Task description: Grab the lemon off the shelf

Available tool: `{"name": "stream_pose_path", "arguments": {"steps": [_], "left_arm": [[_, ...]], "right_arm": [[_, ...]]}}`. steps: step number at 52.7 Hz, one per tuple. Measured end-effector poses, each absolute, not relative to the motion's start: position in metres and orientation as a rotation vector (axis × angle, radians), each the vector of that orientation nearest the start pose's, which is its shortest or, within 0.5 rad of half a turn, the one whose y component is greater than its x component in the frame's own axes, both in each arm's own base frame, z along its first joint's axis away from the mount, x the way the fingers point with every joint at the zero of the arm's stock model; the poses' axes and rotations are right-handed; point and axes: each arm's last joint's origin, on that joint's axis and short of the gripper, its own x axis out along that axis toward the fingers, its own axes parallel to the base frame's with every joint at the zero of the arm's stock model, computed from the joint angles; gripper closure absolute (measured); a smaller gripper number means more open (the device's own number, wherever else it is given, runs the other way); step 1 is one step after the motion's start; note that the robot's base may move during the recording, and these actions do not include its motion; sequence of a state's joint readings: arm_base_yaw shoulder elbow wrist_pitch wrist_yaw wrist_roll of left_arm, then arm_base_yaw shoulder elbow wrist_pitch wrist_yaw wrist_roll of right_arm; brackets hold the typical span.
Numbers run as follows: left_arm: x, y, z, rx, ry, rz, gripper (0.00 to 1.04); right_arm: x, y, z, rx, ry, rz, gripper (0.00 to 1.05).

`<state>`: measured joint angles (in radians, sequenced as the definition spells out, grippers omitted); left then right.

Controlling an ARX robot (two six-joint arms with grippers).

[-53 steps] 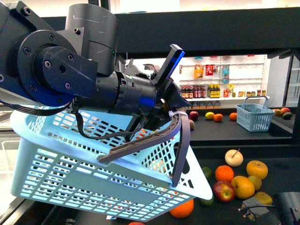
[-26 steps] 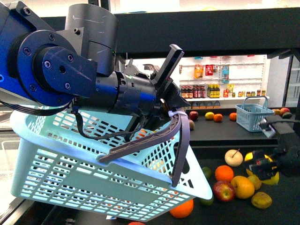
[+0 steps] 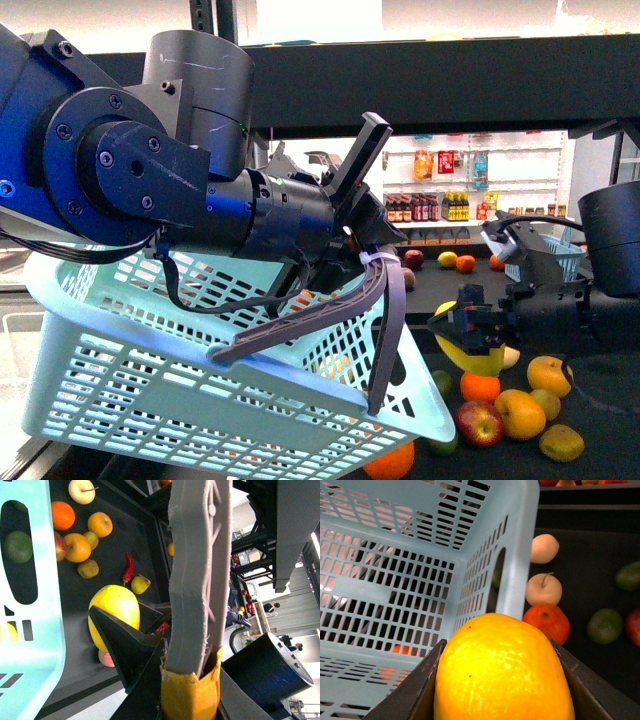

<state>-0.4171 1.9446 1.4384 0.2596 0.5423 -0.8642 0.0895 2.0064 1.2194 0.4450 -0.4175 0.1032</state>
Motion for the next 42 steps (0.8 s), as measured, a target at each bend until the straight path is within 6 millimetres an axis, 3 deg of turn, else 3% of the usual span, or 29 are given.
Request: {"name": "stream_pose_path", "arguments": {"steps": [13, 22, 24, 29, 36, 42], "left_arm": [[0.405, -0.196, 0.26, -0.807, 0.651, -0.782, 0.94], [0.406, -0.194, 0.26, -0.802, 0.644, -0.774, 0.94], [0.406, -0.194, 0.26, -0.801, 0.642, -0.772, 0.94], [0.406, -0.193, 0.26, -0.801, 0.639, -0.766, 0.94], [0.406, -0.193, 0.26, -0.798, 0.637, -0.766, 0.94], [0.406, -0.193, 0.26, -0.796, 0.636, -0.767, 0.94]], "right_arm": [[0.428, 0.083, 0.179, 0.185, 0.386, 0.527, 0.51], [0.428, 0.098, 0.164, 0.188, 0.422, 0.506, 0.51], [0.429, 0.1, 0.16, 0.19, 0.43, 0.501, 0.48], [0.43, 0.105, 0.15, 0.196, 0.448, 0.495, 0.29], [0.43, 0.106, 0.148, 0.215, 0.445, 0.493, 0.09], [0.43, 0.106, 0.148, 0.225, 0.448, 0.489, 0.08]]}}
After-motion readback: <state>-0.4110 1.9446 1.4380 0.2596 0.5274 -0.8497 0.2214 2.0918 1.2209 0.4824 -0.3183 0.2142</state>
